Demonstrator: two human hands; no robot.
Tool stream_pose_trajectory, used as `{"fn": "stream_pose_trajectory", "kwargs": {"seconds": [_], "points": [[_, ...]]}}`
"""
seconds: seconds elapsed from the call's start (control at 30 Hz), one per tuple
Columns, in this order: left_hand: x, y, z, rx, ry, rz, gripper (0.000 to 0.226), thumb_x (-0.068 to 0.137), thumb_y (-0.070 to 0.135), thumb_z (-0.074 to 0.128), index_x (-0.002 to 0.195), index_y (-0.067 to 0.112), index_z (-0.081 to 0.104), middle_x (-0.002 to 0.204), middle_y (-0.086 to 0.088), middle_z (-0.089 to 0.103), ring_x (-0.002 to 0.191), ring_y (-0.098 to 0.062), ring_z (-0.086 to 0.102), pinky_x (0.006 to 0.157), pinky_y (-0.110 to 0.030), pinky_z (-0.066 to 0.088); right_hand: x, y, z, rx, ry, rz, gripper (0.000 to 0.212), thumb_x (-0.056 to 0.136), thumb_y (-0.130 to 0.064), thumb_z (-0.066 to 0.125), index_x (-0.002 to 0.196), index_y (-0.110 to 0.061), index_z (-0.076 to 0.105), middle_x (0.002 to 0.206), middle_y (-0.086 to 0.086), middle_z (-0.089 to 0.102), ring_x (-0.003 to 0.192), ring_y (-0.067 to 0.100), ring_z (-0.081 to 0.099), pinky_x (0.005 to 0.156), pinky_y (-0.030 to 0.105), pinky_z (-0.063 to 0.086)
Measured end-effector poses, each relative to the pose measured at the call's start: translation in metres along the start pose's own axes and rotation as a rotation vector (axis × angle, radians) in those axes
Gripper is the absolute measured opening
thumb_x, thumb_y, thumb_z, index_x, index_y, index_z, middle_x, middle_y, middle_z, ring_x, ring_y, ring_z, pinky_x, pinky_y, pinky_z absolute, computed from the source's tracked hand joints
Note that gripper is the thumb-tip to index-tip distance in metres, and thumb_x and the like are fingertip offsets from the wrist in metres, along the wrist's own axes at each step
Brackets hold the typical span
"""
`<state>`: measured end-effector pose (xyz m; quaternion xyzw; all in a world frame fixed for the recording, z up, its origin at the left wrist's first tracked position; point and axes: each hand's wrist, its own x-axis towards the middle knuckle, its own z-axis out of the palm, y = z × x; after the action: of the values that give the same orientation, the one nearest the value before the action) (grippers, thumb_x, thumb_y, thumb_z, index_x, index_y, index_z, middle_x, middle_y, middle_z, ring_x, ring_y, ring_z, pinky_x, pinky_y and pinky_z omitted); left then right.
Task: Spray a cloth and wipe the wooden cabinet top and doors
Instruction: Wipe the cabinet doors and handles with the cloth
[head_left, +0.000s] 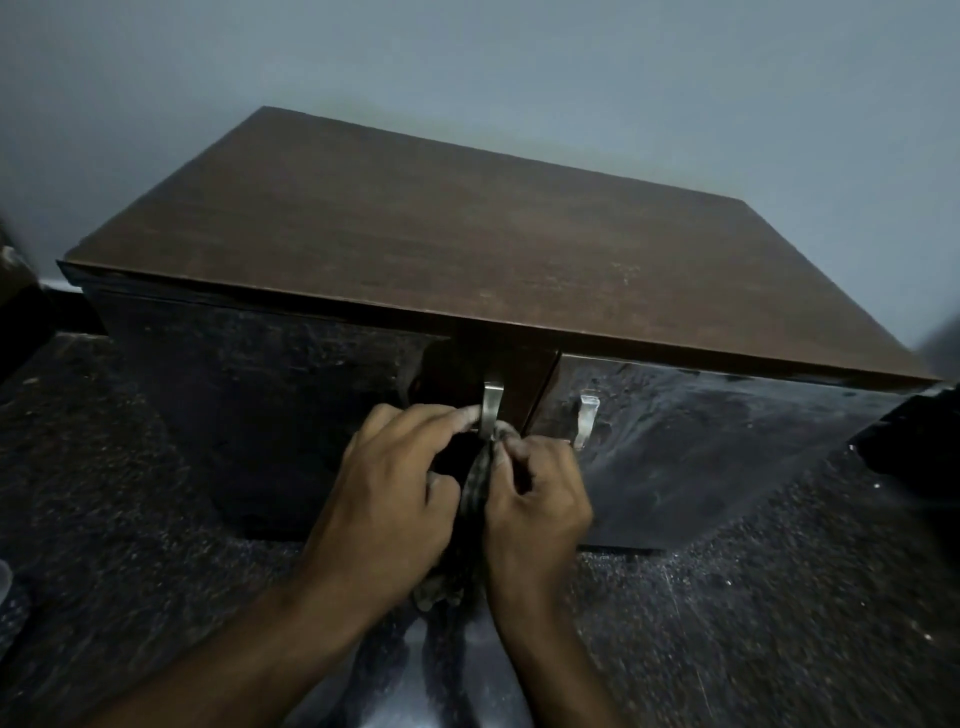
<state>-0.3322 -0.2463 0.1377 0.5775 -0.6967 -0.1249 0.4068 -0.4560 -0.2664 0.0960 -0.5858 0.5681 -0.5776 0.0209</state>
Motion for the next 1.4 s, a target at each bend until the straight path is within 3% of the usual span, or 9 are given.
{"fn": "stream_pose_trajectory", "kwargs": {"seconds": [0.07,0.17,0.33,0.47,0.63,0.8,1.0,1.2,1.4], "points": [[0.001,0.004,-0.004,-0.007,0.048,-0.02,0.059,0.075,0.006,0.051,0.132,0.022,0.058,0.115,0.016,0.06,0.099,-0.003,0.046,0.093,-0.012,0.038,0.0,0.0,-0.003,0.007,0.018,-0.019,0.012,0.08,0.01,0.077,0.082,0.0,0.07,0.084,0.006,0.064,0.081,-0.004,0.052,0.079,-0.001,0.039],[0.002,0.015,-0.008,-0.003,0.084,0.019,0.055,0.077,0.002,0.053,0.129,0.018,0.06,0.109,0.012,0.058,0.097,-0.007,0.048,0.089,-0.009,0.036,0.024,-0.011,-0.016,-0.001,0.137,-0.121,0.006,0.084,0.006,0.074,0.082,0.004,0.069,0.084,0.009,0.064,0.082,0.0,0.053,0.08,0.003,0.041],[-0.002,0.031,-0.002,0.003,-0.014,0.178,0.055,0.079,0.005,0.052,0.131,0.023,0.059,0.117,0.013,0.057,0.108,-0.009,0.053,0.091,-0.034,0.047,0.053,-0.016,-0.026,-0.08,0.216,-0.213,0.008,0.087,0.005,0.071,0.08,0.006,0.068,0.085,0.015,0.064,0.082,0.008,0.054,0.083,0.003,0.039],[-0.001,0.037,0.0,0.023,-0.07,0.223,0.063,0.08,0.008,0.054,0.141,0.024,0.049,0.132,0.014,0.053,0.121,-0.008,0.048,0.097,-0.037,0.044,0.06,-0.001,-0.034,-0.068,0.301,-0.116,0.008,0.084,0.006,0.073,0.078,0.003,0.068,0.083,0.013,0.066,0.081,0.005,0.053,0.078,0.002,0.039],[-0.002,0.034,0.0,0.016,-0.097,0.192,0.068,0.079,0.008,0.055,0.144,0.023,0.044,0.136,0.016,0.048,0.124,-0.005,0.044,0.102,-0.037,0.043,0.053,-0.013,-0.025,-0.029,0.196,-0.226,0.005,0.086,0.008,0.072,0.082,0.005,0.07,0.086,0.013,0.066,0.084,0.015,0.06,0.082,0.009,0.044],[-0.005,0.034,-0.002,0.024,-0.119,0.199,0.065,0.083,0.012,0.053,0.146,0.024,0.042,0.135,0.018,0.047,0.122,-0.001,0.041,0.104,-0.03,0.04,0.07,-0.005,-0.04,0.046,0.342,-0.037,0.007,0.084,0.004,0.074,0.08,0.001,0.07,0.083,0.007,0.067,0.079,0.011,0.06,0.073,0.017,0.05],[-0.006,0.036,-0.002,0.036,-0.142,0.226,0.065,0.08,0.004,0.058,0.142,0.018,0.045,0.133,0.01,0.049,0.12,-0.005,0.044,0.105,-0.025,0.038,0.057,-0.018,-0.023,0.009,0.209,-0.228,0.007,0.084,0.007,0.072,0.078,0.003,0.071,0.086,0.013,0.067,0.079,0.02,0.064,0.071,0.026,0.053],[-0.009,0.034,-0.008,0.067,-0.154,0.205,0.069,0.084,0.004,0.061,0.147,0.021,0.04,0.135,0.014,0.046,0.124,0.002,0.037,0.104,-0.011,0.03,0.061,-0.002,-0.038,0.052,0.339,-0.049,0.007,0.081,0.009,0.075,0.078,0.003,0.072,0.083,0.01,0.068,0.079,0.008,0.06,0.076,0.008,0.046],[-0.009,0.037,-0.005,0.067,-0.156,0.175,0.067,0.083,0.004,0.062,0.146,0.018,0.042,0.132,0.011,0.047,0.12,0.0,0.039,0.103,-0.007,0.027,0.05,-0.002,-0.029,0.0,0.178,-0.179,0.001,0.085,0.005,0.074,0.085,0.003,0.075,0.088,0.012,0.068,0.079,0.018,0.065,0.073,0.018,0.052]]}}
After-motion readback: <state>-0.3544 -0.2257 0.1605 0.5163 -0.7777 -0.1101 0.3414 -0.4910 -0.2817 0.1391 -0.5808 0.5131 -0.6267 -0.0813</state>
